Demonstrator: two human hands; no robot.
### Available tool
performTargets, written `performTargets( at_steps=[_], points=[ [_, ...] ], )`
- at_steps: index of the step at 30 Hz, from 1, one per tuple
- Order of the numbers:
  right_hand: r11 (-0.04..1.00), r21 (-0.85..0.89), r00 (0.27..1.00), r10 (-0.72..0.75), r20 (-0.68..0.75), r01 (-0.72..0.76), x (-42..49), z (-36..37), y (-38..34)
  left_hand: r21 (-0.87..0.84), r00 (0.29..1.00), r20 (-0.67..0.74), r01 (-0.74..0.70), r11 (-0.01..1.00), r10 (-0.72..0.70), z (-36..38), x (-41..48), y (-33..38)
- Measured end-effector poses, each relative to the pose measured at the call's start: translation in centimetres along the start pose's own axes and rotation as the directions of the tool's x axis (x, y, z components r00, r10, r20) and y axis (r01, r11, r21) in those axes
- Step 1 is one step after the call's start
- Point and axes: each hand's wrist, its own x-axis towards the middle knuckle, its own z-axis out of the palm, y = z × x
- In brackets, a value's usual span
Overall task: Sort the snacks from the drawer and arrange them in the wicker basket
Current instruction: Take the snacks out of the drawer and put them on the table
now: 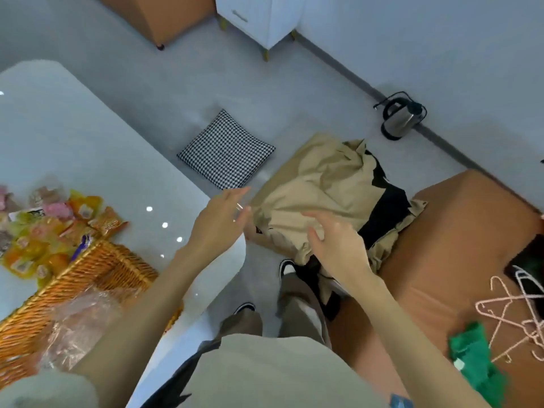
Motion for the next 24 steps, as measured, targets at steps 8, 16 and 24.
performTargets(
  at_steps=[8, 16, 24],
  points=[
    [0.932, -0.057, 0.921, -0.342, 0.186, 0.358, 12.3, -4.1, -1.2, -0.127, 0.927, -0.204, 0.294, 0.947, -0.315, -0.2, 4.9, 1.0],
    [0.815, -0.024, 0.782, -0.546, 0.301, 0.579, 21.2, -4.5, -6.0, -0.262, 0.798, -0.364, 0.406, 0.875, -0.480, -2.3, 7.7, -0.2],
    [0.743, 0.006, 0.701, -0.633, 0.329, 0.669, 30.4, -1.5, -12.8, -0.356, 0.714, -0.379, 0.474, 0.805, -0.588, -5.2, 13.2, -5.3]
  ],
)
